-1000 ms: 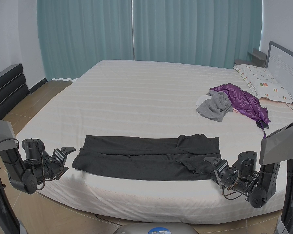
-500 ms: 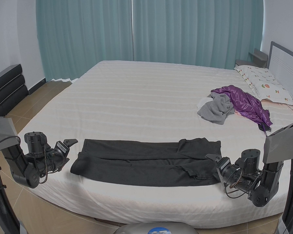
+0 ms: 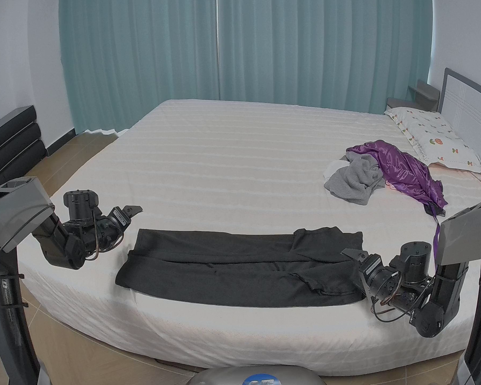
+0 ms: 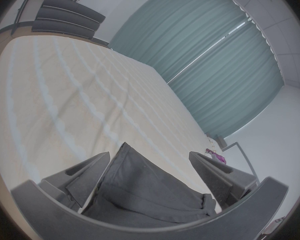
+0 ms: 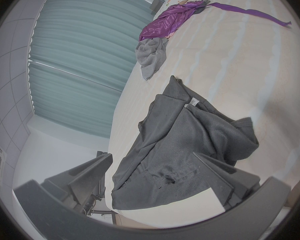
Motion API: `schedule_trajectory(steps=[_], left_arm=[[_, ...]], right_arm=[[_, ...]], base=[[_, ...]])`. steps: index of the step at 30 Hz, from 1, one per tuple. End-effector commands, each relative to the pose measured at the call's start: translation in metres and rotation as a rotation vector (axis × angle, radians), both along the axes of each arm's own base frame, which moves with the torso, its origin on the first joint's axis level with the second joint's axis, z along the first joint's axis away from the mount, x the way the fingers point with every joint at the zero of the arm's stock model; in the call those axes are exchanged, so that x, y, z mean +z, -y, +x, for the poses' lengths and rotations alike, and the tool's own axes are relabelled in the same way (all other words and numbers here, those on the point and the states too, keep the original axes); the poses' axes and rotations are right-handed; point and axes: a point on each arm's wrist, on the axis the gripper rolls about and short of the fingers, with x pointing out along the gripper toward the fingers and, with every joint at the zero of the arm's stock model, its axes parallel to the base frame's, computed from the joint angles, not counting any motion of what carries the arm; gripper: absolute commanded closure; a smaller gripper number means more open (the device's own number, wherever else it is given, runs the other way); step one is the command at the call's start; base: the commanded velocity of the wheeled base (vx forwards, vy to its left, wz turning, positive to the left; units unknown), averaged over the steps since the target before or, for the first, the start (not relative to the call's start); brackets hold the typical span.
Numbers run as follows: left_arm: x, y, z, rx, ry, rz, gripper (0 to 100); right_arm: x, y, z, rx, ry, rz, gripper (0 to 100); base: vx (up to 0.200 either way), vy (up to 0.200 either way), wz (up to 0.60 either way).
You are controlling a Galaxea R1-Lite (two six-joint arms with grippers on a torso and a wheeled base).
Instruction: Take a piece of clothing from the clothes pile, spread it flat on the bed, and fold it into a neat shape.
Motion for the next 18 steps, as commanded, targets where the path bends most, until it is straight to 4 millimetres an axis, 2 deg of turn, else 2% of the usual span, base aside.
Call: schedule_trajectory(steps=[1,4,6,10,18], left_arm=[[-0.029,0.001,0.033,-0.029,-0.063,0.037,0],[-0.032,0.004,0.041,-0.038,-0.058,0.040,0],[-0.041,0.005,0.051,-0.044,-0.058,0.046,0],[-0.052,0.009,0.059,-0.064,-0.096,0.062,0],[-0.056,0.011,0.064,-0.072,-0.093,0.079,0]], right_arm=[[-0.004,0.001,0.002,0.001,0.000,-0.003,0],[-0.005,0.001,0.002,0.003,-0.006,-0.004,0],[-0.006,0.002,0.001,0.004,-0.009,-0.004,0],[-0.006,0.002,0.000,0.004,-0.014,-0.006,0],[-0.006,0.001,0.001,0.007,-0.011,-0.004,0]], base=[[0.000,0.000,0.00],[0.000,0.000,0.00],[0.000,0.000,0.00],[0.000,0.000,0.00],[0.000,0.000,0.00]])
